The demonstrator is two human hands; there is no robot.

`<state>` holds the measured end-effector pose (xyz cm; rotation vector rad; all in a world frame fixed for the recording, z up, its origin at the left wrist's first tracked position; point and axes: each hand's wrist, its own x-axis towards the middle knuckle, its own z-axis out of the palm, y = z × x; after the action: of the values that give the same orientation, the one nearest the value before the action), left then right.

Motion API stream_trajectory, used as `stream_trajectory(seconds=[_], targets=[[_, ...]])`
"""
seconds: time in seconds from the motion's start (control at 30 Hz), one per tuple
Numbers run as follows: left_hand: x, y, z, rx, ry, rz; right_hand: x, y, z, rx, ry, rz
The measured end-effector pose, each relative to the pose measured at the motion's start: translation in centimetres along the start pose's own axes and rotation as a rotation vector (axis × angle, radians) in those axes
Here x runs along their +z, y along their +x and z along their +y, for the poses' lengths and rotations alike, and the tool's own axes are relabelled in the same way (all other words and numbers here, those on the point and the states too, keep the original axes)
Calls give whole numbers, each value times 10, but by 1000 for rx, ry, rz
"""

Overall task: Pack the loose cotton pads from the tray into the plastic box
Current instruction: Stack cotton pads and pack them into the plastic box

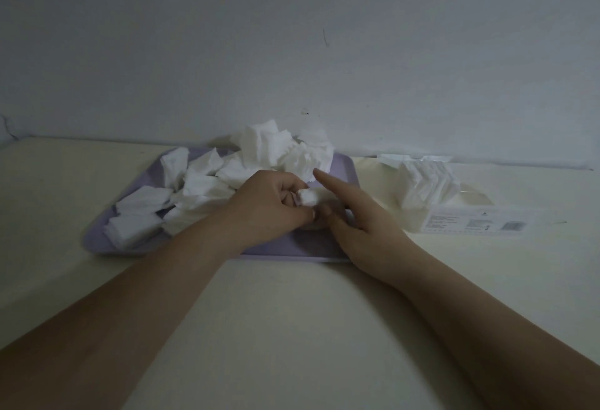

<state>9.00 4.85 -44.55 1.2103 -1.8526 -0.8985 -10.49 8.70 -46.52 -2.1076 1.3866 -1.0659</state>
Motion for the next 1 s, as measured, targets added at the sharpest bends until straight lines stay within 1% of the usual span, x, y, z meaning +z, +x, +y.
stream_trajectory(seconds=[0.1,0.17,0.27,0.37,0.43,0.53,0.57,0.6,0.67,0.7,0.73,0.77,0.83,0.9,1.0], targets=[[4,0,1,28,48,31,3,3,3,-8,-137,-48],[7,0,2,59,82,38,5,3,1,-8,-174,-49],[7,-1,1,67,70,28,6,3,1,-39,-131,68],[5,-8,4,69,97,51,4,3,-9,0,-156,168],[0,-13,8,94,204,118,2,3,-15,-1,-183,225],[-20,-22,16,172,511,220,1,0,-19,16,-127,279],[-29,-28,19,136,624,249,1,-2,-21,25,-110,275],[-37,-33,20,55,728,262,0,-4,-22,39,-105,269],[-48,-47,16,-201,885,219,-1,-6,-21,61,-94,253],[-53,-54,11,-319,919,175,-1,-7,-21,69,-85,249],[-55,-61,5,-402,919,131,-3,-8,-21,79,-72,246],[-56,-67,1,-449,888,97,-4,-9,-20,85,-60,243],[-56,-72,-6,-470,797,52,-6,-8,-19,90,-48,245],[-49,-71,-8,-412,747,43,-7,-7,-17,94,-48,255],[-35,-65,-2,-251,688,38,-7,-5,-15,125,-42,253]])
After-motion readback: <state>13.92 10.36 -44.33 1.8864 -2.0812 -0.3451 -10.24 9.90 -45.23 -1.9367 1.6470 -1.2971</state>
